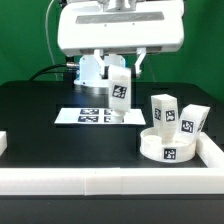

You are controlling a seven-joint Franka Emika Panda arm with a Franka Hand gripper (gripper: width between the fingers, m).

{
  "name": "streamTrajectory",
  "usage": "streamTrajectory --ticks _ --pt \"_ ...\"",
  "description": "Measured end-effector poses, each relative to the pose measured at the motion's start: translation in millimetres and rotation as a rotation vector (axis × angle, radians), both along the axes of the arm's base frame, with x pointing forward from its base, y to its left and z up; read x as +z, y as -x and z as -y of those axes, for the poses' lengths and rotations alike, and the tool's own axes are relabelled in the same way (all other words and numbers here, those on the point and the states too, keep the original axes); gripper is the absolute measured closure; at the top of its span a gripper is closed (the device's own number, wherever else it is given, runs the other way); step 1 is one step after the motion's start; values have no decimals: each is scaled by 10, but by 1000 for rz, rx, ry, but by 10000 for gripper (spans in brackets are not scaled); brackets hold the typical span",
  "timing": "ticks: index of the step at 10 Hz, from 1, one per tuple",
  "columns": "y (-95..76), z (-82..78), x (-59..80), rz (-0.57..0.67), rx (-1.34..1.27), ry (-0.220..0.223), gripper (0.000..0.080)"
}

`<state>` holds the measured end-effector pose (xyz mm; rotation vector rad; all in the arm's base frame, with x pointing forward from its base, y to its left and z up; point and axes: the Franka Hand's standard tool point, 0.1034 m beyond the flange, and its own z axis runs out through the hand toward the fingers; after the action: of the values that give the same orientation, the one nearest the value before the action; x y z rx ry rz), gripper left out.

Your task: Assemble stool

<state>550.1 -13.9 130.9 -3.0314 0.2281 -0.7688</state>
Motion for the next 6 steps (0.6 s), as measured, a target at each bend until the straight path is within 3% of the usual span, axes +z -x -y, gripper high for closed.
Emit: streamTrajectory --ticks 1,4,6 --pt "21 -2 -39 -11 -3 -13 475" --pt "21 -345 -37 -7 47 -42 475" --pt "-14 -488 -15 18 66 -48 475"
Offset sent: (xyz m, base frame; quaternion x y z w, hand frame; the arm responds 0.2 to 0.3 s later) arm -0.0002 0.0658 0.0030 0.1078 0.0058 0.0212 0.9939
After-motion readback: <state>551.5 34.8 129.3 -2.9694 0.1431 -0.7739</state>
